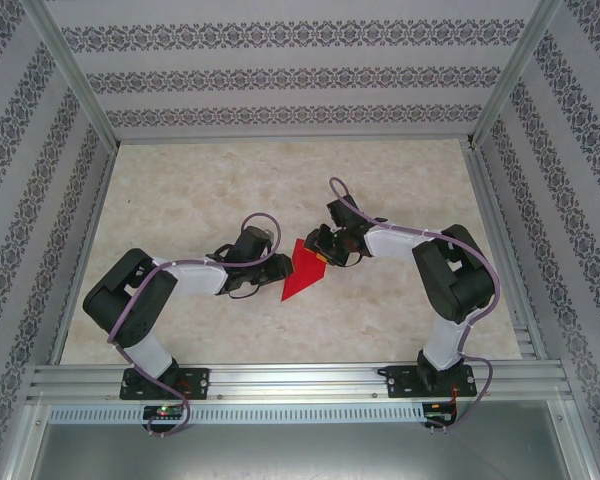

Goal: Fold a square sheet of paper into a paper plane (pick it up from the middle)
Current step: Fourth fold the wing at the center of the table.

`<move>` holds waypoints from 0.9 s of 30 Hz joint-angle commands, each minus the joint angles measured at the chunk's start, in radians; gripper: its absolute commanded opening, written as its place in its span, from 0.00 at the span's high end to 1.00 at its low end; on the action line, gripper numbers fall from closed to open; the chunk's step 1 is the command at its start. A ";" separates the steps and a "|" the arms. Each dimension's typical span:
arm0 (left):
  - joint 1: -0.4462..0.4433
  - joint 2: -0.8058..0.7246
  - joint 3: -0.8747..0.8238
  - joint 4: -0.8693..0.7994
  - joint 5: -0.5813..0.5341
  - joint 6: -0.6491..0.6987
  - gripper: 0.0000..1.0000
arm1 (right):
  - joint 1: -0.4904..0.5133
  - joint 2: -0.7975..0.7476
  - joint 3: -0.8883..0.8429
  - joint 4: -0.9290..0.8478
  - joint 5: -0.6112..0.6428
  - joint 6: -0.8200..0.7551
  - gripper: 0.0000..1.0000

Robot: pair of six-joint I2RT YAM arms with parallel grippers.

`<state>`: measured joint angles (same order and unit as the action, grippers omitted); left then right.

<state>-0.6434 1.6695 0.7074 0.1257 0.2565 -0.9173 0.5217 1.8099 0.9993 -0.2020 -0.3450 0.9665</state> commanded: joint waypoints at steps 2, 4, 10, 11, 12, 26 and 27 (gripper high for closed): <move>0.003 -0.006 -0.001 0.031 -0.004 0.026 0.62 | 0.003 0.006 -0.006 -0.006 0.013 0.007 0.58; 0.003 -0.022 -0.007 0.025 -0.025 0.024 0.63 | 0.003 -0.001 -0.007 -0.018 0.026 0.001 0.58; 0.004 -0.098 -0.033 0.029 -0.064 0.044 0.67 | 0.003 -0.020 -0.007 -0.032 0.040 -0.011 0.58; 0.003 -0.104 -0.033 0.042 -0.049 0.049 0.68 | 0.004 -0.019 -0.008 -0.029 0.038 -0.011 0.58; 0.002 -0.104 -0.033 0.059 -0.029 0.054 0.69 | 0.004 -0.018 -0.007 -0.028 0.037 -0.009 0.58; -0.022 0.078 0.100 0.033 0.035 0.044 0.89 | 0.009 -0.015 -0.020 -0.008 0.014 0.001 0.55; -0.022 0.082 0.100 0.020 0.020 0.043 0.91 | 0.009 -0.015 -0.020 -0.009 0.014 -0.001 0.55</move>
<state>-0.6575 1.7355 0.7841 0.1867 0.3161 -0.8738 0.5217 1.8095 0.9970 -0.2241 -0.3305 0.9680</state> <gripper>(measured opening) 0.102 0.447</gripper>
